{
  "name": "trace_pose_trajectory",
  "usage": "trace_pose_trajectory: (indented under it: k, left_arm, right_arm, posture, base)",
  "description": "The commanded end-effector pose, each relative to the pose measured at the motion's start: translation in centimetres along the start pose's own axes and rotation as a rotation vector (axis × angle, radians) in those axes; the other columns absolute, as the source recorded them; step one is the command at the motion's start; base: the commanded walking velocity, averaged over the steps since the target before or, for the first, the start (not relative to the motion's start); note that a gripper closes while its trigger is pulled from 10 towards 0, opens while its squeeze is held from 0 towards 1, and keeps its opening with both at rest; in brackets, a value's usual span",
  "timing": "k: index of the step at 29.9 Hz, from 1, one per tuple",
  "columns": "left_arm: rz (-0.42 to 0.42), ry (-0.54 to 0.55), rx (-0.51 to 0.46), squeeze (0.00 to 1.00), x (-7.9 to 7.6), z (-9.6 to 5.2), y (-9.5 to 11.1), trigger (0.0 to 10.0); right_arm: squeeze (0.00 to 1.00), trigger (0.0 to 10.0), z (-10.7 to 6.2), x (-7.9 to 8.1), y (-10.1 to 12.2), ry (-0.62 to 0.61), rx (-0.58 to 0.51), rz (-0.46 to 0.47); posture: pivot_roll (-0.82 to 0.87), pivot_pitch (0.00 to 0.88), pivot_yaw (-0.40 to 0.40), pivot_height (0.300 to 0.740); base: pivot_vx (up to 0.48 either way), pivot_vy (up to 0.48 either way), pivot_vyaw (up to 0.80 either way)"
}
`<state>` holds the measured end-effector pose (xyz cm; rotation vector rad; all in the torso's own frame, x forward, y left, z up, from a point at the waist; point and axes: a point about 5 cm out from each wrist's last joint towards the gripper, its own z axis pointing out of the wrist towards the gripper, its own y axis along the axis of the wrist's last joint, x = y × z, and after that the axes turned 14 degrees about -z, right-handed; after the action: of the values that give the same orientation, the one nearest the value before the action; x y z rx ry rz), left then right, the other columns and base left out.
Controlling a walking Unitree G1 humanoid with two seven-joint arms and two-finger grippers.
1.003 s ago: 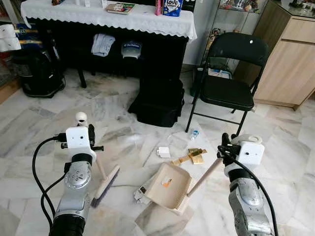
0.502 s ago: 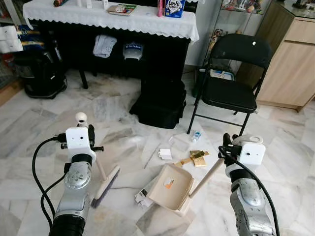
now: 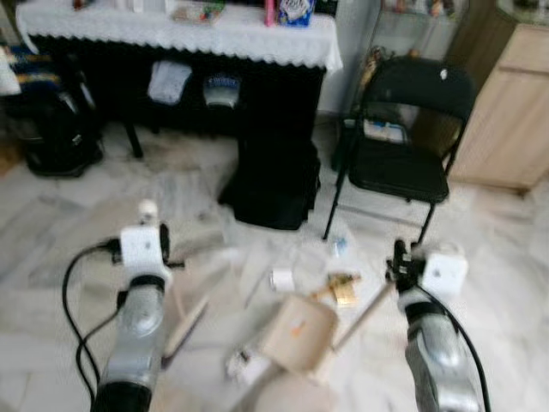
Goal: Sweep floor
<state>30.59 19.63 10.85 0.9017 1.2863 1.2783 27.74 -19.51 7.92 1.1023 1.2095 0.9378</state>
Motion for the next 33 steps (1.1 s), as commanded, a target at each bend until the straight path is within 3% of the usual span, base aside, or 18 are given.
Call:
trace_pose_trajectory:
  k: [1,13,27,33]
  left_arm:
    - [0.005,-0.003,-0.057,0.0,0.2,0.4,1.3,10.0]
    - [0.001,-0.003,-0.052,0.0,0.2,0.3,1.2,10.0]
    - [0.001,0.012,-0.048,0.0,0.4,0.2,1.1,10.0]
    - [0.0,0.019,-0.053,0.0,0.5,0.3,1.1,10.0]
  right_arm:
    - [0.0,10.0,0.3,0.1,1.4,-0.006,-0.059,0.018]
    - [0.0,10.0,-0.1,0.4,1.2,-0.001,-0.053,0.022]
    - [0.0,10.0,-2.8,0.5,-0.1,0.048,0.038,0.044]
    - [0.0,10.0,-3.9,-0.4,-1.2,0.054,0.166,-0.084]
  posture:
    - [-0.04,0.032,-0.06,0.74]
    - [-0.04,0.039,-0.061,0.74]
    - [-0.05,0.05,-0.067,0.74]
    - [-0.06,0.047,-0.071,0.74]
  base:
    - [0.341,0.0,0.0]
    - [0.332,0.0,0.0]
    - [0.0,0.0,0.0]
    - [0.0,0.0,0.0]
